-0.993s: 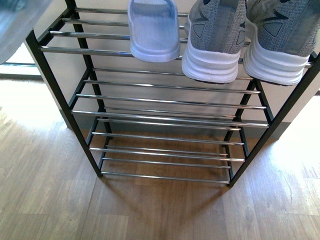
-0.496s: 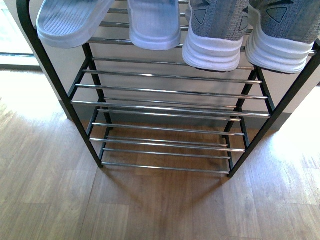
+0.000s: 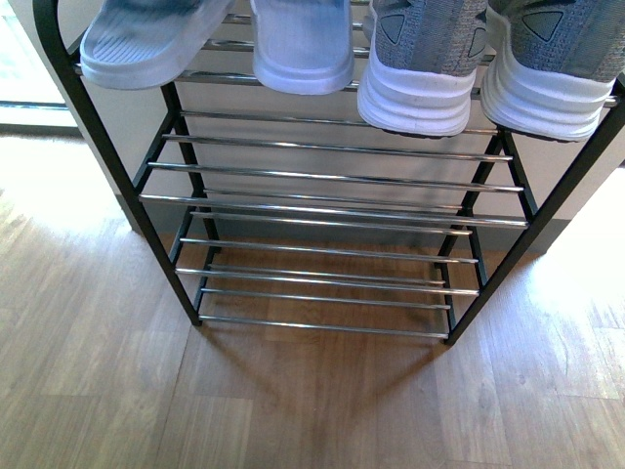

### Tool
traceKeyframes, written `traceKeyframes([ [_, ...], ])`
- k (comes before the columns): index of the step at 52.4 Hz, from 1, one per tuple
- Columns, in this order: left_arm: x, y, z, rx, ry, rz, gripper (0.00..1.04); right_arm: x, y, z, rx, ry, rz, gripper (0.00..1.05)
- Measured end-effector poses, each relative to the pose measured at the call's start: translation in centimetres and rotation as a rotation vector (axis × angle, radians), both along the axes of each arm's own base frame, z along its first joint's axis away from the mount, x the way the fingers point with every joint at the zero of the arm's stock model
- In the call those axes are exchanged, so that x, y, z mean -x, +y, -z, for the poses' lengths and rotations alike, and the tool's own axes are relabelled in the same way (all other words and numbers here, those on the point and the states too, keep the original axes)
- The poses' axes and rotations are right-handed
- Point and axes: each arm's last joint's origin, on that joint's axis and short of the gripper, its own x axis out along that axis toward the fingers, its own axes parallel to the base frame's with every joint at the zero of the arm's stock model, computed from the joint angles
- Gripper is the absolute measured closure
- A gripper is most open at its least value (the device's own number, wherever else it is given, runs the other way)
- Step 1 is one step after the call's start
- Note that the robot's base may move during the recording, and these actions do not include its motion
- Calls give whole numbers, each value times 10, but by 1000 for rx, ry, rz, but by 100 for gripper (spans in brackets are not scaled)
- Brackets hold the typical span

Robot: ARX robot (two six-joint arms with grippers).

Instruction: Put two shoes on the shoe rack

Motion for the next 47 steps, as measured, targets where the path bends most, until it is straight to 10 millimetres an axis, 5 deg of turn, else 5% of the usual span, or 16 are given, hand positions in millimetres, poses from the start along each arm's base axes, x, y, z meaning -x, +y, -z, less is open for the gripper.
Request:
traceKeyframes([
  [10, 16, 1, 0, 3, -30, -16, 56, 0, 0, 0, 0, 0, 0, 9],
  [25, 70, 2, -36, 23, -150, -46, 9, 0, 0, 0, 0, 0, 0, 9],
  [31, 93, 7, -46, -2, -200, -98, 10, 0, 0, 0, 0, 0, 0, 9],
  [47, 206, 67, -82, -148, -433, -461, 9, 0, 0, 0, 0, 0, 0, 9],
])
